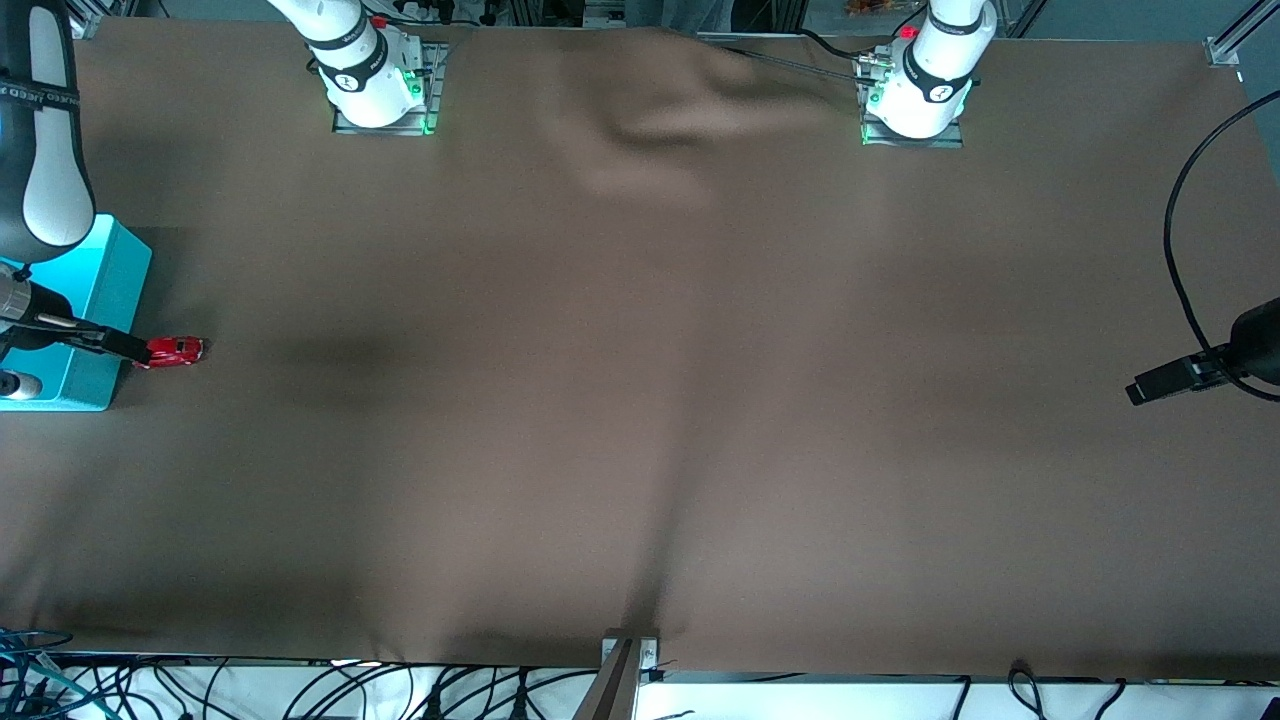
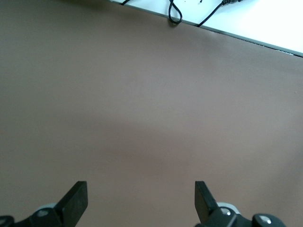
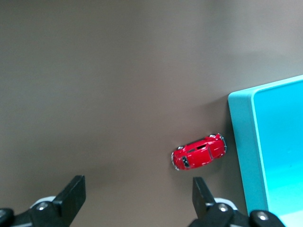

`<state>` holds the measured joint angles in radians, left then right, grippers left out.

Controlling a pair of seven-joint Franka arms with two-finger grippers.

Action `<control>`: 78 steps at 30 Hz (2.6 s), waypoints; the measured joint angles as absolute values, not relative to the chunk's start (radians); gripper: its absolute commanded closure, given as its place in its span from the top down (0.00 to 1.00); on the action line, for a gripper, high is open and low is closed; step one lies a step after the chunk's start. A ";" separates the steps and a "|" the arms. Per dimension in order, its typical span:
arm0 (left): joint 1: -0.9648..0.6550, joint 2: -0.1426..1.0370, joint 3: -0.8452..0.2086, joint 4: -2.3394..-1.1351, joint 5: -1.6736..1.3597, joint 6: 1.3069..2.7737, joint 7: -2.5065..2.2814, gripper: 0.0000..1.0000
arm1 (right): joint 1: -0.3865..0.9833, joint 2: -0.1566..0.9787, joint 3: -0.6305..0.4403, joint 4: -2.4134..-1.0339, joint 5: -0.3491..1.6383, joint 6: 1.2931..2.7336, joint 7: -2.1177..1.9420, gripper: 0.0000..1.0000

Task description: Wind red beetle toy and store in blue box

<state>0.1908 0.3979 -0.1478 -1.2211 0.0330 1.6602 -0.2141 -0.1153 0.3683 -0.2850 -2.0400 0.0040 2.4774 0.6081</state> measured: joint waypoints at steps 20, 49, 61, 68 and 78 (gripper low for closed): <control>0.191 0.398 -0.147 -1.221 0.033 1.661 -0.214 1.00 | -0.154 0.453 -0.312 -2.108 0.012 2.623 0.720 1.00; 0.191 0.398 -0.147 -1.221 0.033 1.661 -0.214 1.00 | -0.154 0.493 -0.312 -2.115 0.017 2.663 0.793 0.39; 0.191 0.398 -0.147 -1.221 0.033 1.661 -0.214 1.00 | -0.154 0.492 -0.311 -2.115 0.018 2.665 0.801 0.00; 0.191 0.398 -0.147 -1.221 0.033 1.661 -0.214 1.00 | -0.154 0.491 -0.303 -2.115 0.018 2.665 0.801 0.00; 0.191 0.398 -0.147 -1.221 0.033 1.661 -0.214 1.00 | -0.151 0.472 -0.283 -2.110 0.018 2.670 0.799 0.00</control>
